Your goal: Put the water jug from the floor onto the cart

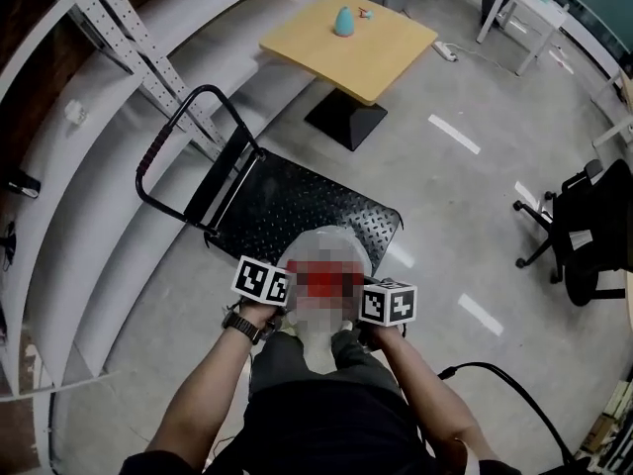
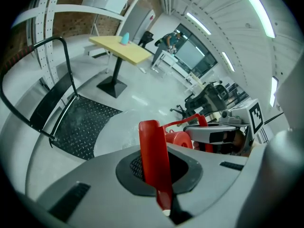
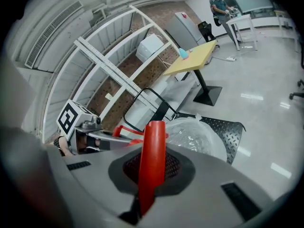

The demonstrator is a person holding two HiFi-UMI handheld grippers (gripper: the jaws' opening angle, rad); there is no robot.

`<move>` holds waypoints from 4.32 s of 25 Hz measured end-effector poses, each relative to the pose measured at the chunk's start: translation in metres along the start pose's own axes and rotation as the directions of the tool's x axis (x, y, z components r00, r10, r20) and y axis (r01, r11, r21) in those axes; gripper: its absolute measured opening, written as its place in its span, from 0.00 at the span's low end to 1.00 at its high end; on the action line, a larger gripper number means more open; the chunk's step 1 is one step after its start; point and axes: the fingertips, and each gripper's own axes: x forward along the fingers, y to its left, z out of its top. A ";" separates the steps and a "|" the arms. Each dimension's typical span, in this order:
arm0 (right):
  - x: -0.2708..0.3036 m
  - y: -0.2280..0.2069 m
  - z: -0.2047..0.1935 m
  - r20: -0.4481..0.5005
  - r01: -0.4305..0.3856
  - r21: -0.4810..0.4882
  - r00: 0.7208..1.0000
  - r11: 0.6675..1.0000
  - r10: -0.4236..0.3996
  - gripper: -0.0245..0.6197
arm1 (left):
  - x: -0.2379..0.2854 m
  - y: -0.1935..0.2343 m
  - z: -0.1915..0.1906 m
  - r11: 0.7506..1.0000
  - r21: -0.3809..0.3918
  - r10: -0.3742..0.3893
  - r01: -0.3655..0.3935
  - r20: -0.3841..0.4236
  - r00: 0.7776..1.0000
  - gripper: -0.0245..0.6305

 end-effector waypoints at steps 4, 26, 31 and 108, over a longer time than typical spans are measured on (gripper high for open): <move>0.048 -0.016 0.041 0.051 0.042 0.049 0.998 0.998 -0.045 0.04 | 0.013 0.048 0.050 0.998 0.049 -0.031 0.033 -0.039 0.999 0.04; 0.256 -0.141 0.085 0.147 0.200 0.293 0.957 0.935 -0.251 0.04 | 0.148 0.248 0.146 0.964 0.202 -0.121 0.171 -0.240 0.963 0.04; 0.272 -0.157 0.090 0.185 0.173 0.311 0.953 0.934 -0.238 0.04 | 0.168 0.264 0.159 0.964 0.189 -0.148 0.186 -0.198 0.969 0.04; -0.309 0.418 -0.228 0.741 0.420 -0.433 0.670 0.798 0.049 0.04 | -0.371 -0.288 -0.298 0.806 0.580 -0.357 -0.120 0.638 0.682 0.04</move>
